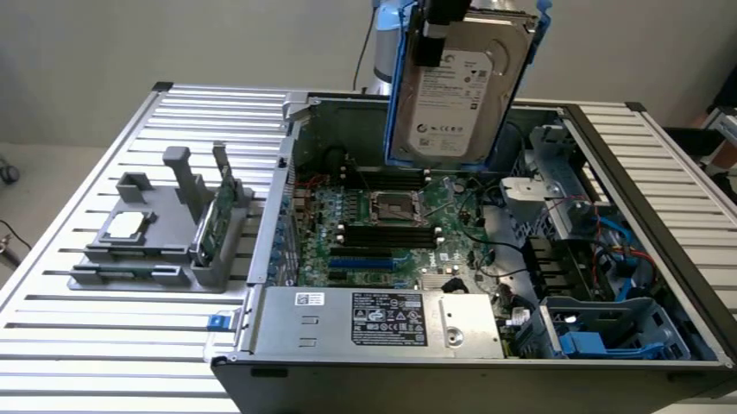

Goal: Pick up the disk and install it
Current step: 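Pick up the disk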

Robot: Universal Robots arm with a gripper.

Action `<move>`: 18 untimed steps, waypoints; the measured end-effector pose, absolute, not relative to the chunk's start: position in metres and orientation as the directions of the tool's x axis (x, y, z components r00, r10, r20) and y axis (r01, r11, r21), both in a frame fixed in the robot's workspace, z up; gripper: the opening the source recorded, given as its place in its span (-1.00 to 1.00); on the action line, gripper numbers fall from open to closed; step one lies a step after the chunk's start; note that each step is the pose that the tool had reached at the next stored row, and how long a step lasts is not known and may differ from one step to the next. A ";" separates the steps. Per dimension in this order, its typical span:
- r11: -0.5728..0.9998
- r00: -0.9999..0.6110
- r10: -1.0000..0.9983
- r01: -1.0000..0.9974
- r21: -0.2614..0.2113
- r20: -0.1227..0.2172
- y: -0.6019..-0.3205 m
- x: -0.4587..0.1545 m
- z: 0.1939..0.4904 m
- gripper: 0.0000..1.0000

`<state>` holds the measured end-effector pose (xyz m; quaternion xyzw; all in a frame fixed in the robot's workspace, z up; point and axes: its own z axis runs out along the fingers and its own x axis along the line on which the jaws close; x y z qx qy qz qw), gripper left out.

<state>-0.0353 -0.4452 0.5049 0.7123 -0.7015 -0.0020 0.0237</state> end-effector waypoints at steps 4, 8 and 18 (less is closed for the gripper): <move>-0.015 0.016 -0.999 -0.999 0.037 0.030 -0.453 -0.021 0.505 -0.35; -0.015 0.016 -0.999 -0.999 0.037 0.030 -0.462 -0.008 0.505 -0.35; -0.015 0.016 -0.999 -0.999 0.038 0.030 -0.487 0.017 0.505 -0.35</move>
